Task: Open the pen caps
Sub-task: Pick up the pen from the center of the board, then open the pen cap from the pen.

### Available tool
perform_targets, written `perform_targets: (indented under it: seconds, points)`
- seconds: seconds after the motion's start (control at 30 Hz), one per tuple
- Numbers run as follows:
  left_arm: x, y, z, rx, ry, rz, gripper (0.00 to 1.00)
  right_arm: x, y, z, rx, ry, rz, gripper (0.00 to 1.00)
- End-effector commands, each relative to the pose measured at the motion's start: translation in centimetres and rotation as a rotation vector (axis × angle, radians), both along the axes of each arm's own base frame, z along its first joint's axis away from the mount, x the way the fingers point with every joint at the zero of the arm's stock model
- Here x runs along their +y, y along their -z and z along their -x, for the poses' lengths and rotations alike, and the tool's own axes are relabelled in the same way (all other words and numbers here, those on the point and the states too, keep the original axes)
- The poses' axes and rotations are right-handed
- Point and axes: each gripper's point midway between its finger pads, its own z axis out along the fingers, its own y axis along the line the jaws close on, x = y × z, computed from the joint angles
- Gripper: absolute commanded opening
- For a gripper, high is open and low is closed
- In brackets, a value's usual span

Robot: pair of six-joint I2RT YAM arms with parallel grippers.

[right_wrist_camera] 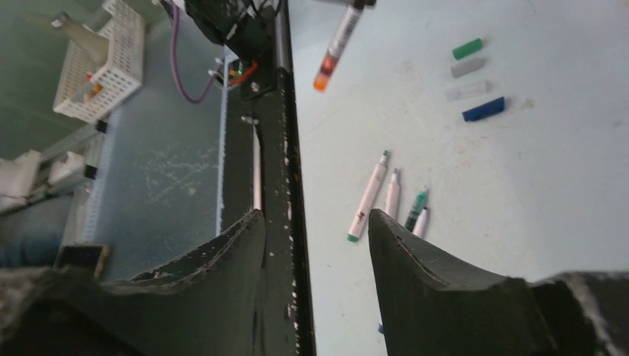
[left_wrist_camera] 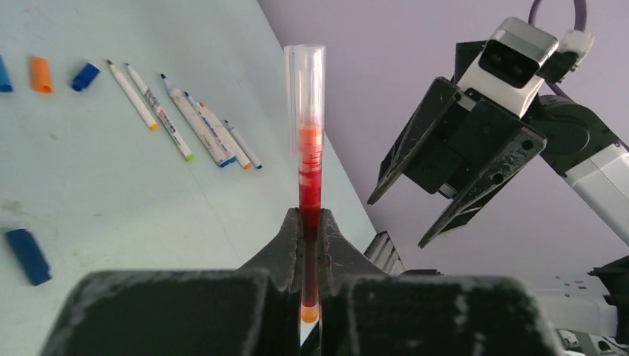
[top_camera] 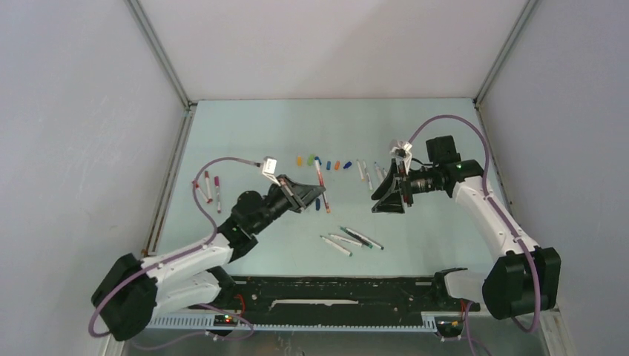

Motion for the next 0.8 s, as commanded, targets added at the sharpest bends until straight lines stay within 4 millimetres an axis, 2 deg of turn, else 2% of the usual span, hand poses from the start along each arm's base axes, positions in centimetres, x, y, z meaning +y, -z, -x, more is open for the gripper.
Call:
perform_targets:
  seconds: [0.0, 0.2, 0.33, 0.6, 0.77]
  points:
    - [-2.6, -4.8, -1.3, -0.096, -0.065, 0.113, 0.0, 1.1, -1.6, -0.3, 0.106, -0.008, -0.143, 0.57]
    - [-6.6, -5.6, -1.5, -0.1, -0.047, 0.134, 0.0, 1.8, -0.7, -1.5, 0.193, 0.046, -0.173, 0.65]
    - [-8.2, -5.9, -1.4, -0.099, -0.036, 0.142, 0.0, 2.4, -0.4, -1.3, 0.2, 0.043, -0.162, 0.71]
    - [-9.6, -5.9, -0.6, -0.095, -0.03, 0.133, 0.0, 3.0, -0.5, -1.1, 0.219, 0.027, -0.163, 0.68]
    - [-10.0, -5.9, -0.5, -0.102, -0.031, 0.121, 0.0, 3.2, -0.8, -1.1, 0.226, 0.011, -0.175, 0.61]
